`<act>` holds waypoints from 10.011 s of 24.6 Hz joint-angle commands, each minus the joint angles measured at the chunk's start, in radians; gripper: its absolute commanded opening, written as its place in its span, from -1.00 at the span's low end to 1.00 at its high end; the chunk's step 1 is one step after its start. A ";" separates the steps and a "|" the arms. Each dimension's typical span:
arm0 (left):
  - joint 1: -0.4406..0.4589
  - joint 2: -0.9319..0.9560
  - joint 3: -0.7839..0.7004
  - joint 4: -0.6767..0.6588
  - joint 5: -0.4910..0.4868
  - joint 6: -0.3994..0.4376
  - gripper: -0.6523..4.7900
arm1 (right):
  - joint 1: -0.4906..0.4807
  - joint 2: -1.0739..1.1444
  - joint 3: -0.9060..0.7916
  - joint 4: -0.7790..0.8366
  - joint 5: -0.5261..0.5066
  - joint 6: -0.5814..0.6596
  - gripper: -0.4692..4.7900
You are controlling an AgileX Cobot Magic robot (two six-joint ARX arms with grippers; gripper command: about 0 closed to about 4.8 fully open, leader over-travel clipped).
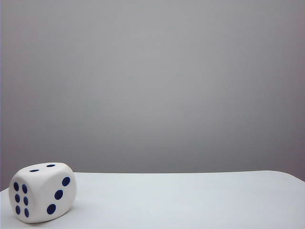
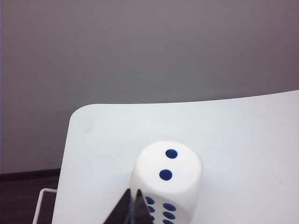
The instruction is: Pick up the dice on the table and roll the dice.
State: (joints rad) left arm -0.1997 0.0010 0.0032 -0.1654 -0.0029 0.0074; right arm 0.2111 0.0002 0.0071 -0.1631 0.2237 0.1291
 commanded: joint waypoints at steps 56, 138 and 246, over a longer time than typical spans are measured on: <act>0.001 0.559 0.692 -0.586 0.333 -0.072 -0.78 | 0.539 2.060 1.390 0.356 -0.724 0.063 0.88; 0.001 0.796 0.746 -0.136 0.461 0.012 -0.78 | 0.274 1.156 1.603 -0.774 -0.339 -0.360 1.00; 0.150 0.004 0.003 -0.021 -0.031 -0.041 -0.78 | -0.183 0.021 -0.006 -0.019 -0.147 0.104 -0.82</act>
State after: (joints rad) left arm -0.0498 0.0029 0.0059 -0.1761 -0.0116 -0.0380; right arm 0.0292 0.0208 0.0071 -0.1841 0.0689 0.2382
